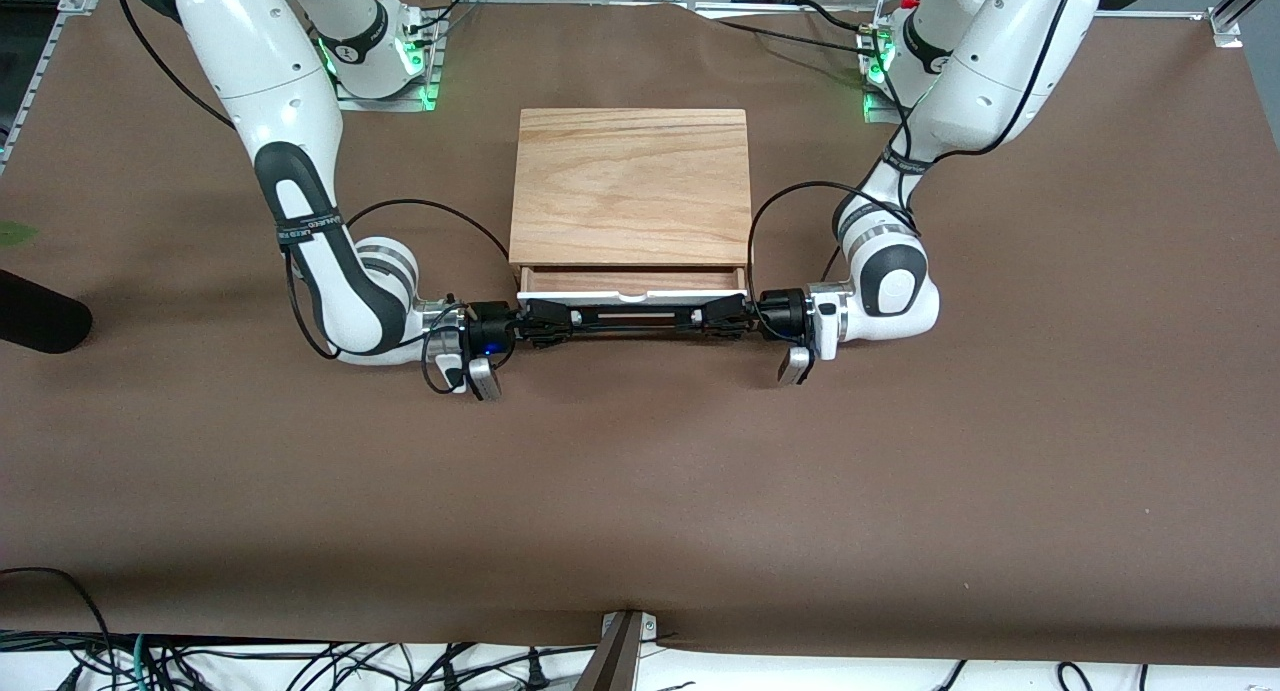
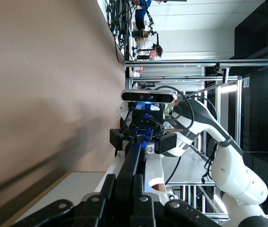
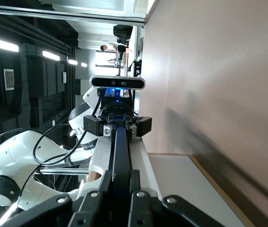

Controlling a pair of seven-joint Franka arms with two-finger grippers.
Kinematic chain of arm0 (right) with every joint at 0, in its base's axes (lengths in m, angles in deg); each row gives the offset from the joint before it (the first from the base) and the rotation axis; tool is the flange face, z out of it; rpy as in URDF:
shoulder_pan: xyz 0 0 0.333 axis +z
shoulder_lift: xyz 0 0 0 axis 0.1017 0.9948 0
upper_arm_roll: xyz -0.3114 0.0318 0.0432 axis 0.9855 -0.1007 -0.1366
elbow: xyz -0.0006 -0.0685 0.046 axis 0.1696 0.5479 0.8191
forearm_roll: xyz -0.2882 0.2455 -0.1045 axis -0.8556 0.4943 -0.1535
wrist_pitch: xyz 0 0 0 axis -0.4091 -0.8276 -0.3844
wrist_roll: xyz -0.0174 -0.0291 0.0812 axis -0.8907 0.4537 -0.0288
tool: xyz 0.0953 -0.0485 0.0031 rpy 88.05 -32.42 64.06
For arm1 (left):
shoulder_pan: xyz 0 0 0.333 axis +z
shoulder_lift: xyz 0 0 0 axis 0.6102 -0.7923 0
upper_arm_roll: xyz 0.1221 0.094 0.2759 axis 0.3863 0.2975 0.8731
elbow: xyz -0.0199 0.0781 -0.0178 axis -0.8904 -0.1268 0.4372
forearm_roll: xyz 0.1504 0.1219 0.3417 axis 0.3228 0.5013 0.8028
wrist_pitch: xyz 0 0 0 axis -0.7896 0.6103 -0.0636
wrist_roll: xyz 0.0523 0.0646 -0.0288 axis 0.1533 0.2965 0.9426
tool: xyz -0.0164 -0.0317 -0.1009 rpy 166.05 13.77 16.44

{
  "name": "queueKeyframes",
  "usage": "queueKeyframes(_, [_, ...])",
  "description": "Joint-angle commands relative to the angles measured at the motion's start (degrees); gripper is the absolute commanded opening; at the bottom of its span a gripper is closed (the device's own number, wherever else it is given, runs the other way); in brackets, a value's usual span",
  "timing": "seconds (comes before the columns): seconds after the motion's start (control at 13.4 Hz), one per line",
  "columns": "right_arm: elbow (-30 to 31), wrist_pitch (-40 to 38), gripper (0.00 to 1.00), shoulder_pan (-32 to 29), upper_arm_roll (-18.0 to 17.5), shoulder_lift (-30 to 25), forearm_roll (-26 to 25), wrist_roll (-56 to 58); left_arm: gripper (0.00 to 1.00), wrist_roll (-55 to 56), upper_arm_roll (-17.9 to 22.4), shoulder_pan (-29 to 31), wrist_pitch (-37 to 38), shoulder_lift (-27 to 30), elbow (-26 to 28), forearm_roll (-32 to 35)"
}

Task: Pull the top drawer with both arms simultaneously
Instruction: 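Pull the drawer handle outward with both grippers together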

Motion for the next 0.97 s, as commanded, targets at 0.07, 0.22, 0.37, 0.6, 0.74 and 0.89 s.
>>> queueKeyframes(0.07, [-6.74, 0.05, 0.00, -3.57, 0.00, 0.66, 5.03, -5.16, 0.00, 4.49, 2.14, 0.41, -0.05, -0.31, -0.52, 2.80])
queueKeyframes(0.22, [-7.44, 0.05, 0.00, -3.66, 0.00, 1.10, 5.03, -5.16, 0.00, 4.58, 2.40, 0.41, -0.05, -1.10, -1.31, 2.80])
queueKeyframes(0.37, [-7.62, 0.05, 0.00, -3.75, 0.00, 1.45, 4.95, -5.25, 0.00, 4.67, 2.66, 0.33, -0.05, -1.36, -1.83, 2.80])
queueKeyframes(0.6, [-9.29, 0.05, 0.00, -3.92, 0.00, 2.24, 4.86, -6.90, 0.00, 6.25, 2.93, 0.24, -0.05, -1.54, -2.45, 2.80])
queueKeyframes(0.74, [-10.34, 0.05, 0.00, -4.01, 0.00, 2.85, 4.77, -7.36, 0.00, 6.77, 3.10, 0.24, -0.05, -1.98, -3.07, 2.80])
queueKeyframes(0.89, [-10.78, 0.14, 0.00, -4.01, 0.00, 3.29, 4.77, -7.35, 0.00, 7.83, 3.37, 0.24, -0.05, -2.42, -4.20, 2.88])
